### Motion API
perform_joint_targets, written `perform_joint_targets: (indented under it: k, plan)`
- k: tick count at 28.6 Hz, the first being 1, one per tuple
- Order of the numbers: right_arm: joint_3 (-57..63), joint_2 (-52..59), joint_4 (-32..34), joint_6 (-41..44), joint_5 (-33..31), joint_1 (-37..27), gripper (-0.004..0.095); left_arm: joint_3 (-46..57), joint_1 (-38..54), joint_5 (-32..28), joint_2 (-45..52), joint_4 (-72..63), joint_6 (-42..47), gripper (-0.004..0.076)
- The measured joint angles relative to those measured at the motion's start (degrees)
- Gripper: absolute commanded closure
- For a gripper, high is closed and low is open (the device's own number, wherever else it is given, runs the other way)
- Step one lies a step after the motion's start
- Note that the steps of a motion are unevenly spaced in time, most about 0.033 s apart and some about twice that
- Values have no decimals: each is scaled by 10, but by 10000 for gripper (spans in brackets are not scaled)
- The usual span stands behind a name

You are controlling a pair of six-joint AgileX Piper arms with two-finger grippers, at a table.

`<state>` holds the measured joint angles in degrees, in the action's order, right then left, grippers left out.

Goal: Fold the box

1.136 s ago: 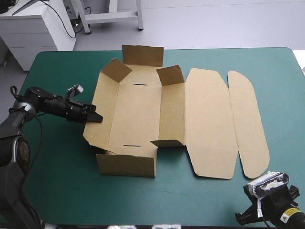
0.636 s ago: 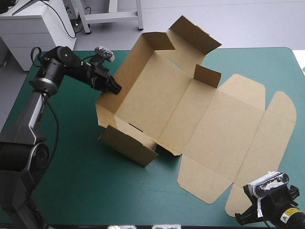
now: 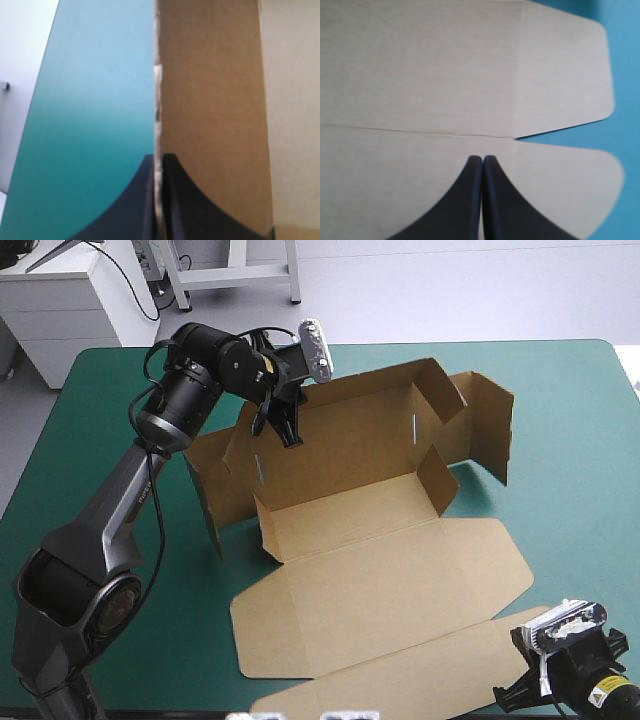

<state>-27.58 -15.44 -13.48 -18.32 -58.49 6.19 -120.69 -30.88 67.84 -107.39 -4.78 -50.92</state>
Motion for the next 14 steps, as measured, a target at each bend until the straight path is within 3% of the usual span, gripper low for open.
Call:
perform_joint_targets:
  k: [9,14]
  plan:
    - [0,0,0,0,0,0,927,2,-83,-13,20,96,-13,733]
    - [0,0,0,0,0,0,928,65,-105,-47,52,140,-15,733]
